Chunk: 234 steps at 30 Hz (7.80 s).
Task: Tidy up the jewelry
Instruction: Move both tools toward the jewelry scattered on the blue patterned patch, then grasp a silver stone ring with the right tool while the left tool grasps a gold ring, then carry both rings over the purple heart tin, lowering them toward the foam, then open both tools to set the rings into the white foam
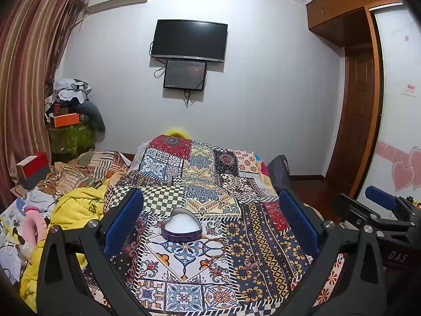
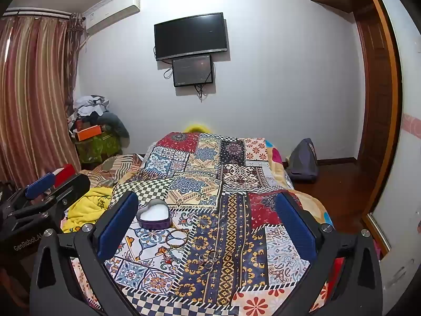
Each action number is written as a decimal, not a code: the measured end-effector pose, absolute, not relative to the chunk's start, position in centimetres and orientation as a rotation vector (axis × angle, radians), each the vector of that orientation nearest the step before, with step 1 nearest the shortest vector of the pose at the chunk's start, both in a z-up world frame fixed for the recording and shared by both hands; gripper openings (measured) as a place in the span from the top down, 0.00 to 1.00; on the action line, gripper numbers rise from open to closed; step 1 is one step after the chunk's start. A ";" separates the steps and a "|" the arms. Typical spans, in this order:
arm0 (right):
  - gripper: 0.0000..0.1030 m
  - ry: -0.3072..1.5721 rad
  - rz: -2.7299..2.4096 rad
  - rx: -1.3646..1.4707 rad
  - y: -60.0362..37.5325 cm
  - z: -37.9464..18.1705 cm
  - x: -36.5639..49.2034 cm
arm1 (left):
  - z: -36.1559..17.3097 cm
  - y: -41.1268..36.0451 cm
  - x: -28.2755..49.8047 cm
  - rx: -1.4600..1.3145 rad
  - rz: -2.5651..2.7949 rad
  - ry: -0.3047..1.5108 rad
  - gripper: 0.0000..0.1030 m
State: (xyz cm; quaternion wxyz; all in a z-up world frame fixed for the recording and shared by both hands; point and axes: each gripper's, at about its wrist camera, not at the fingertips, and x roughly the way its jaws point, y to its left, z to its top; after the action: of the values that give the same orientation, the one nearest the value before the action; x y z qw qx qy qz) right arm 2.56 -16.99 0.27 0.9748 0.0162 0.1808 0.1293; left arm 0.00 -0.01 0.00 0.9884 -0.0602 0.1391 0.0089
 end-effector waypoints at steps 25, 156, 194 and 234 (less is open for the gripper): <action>0.00 0.404 0.243 0.020 -16.6 -1.2 3.5 | -0.9 0.5 1.1 -0.121 0.020 0.327 0.00; 0.89 0.784 0.518 -0.054 -10.3 -10.2 15.1 | -11.8 4.2 13.0 -0.191 -0.094 0.734 0.84; 0.89 0.833 0.661 -0.132 -2.1 -12.9 22.7 | -16.5 9.6 21.6 -0.171 -0.029 0.805 0.84; 0.83 0.846 0.687 -0.133 -3.5 -11.6 22.2 | -14.1 9.1 20.1 -0.140 -0.025 0.775 0.84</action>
State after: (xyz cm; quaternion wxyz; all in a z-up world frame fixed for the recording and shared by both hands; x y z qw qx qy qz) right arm 22.20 -3.47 -11.58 0.8531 -0.0630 0.4020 0.3266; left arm 20.07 9.11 -14.07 0.9235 -0.0680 0.3774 -0.0120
